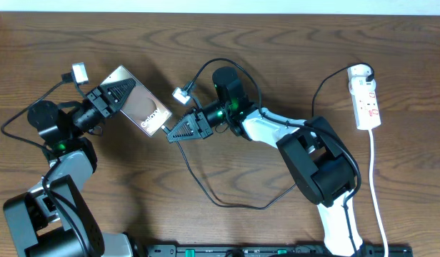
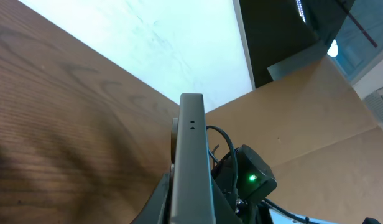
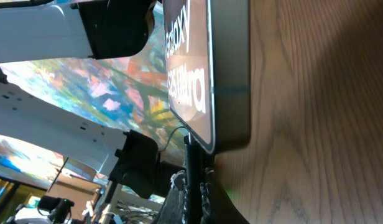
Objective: Plug charger to phone and switch on socket
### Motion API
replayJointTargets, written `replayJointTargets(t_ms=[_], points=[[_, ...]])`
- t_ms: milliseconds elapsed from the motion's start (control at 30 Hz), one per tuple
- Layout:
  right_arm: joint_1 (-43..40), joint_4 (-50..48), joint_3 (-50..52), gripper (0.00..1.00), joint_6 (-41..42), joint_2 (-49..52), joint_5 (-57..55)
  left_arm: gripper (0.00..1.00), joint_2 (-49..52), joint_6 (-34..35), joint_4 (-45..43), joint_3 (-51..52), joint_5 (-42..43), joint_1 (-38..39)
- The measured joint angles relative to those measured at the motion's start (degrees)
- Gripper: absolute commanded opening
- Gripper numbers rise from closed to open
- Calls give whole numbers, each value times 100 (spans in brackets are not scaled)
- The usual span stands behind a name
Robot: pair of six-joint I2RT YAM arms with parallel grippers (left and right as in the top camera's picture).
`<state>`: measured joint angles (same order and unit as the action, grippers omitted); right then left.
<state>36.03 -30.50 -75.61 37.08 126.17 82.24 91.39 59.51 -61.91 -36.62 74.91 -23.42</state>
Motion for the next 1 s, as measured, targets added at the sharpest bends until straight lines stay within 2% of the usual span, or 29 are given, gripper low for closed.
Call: replayJointTargets(t_ms=[333,1000], points=[[0,-461,35,1,262,4,-11,8,0,2,-4,-39,9,22],[0,-627,37,1,398,24,-20,7,0,2,-7,-66,33,61]])
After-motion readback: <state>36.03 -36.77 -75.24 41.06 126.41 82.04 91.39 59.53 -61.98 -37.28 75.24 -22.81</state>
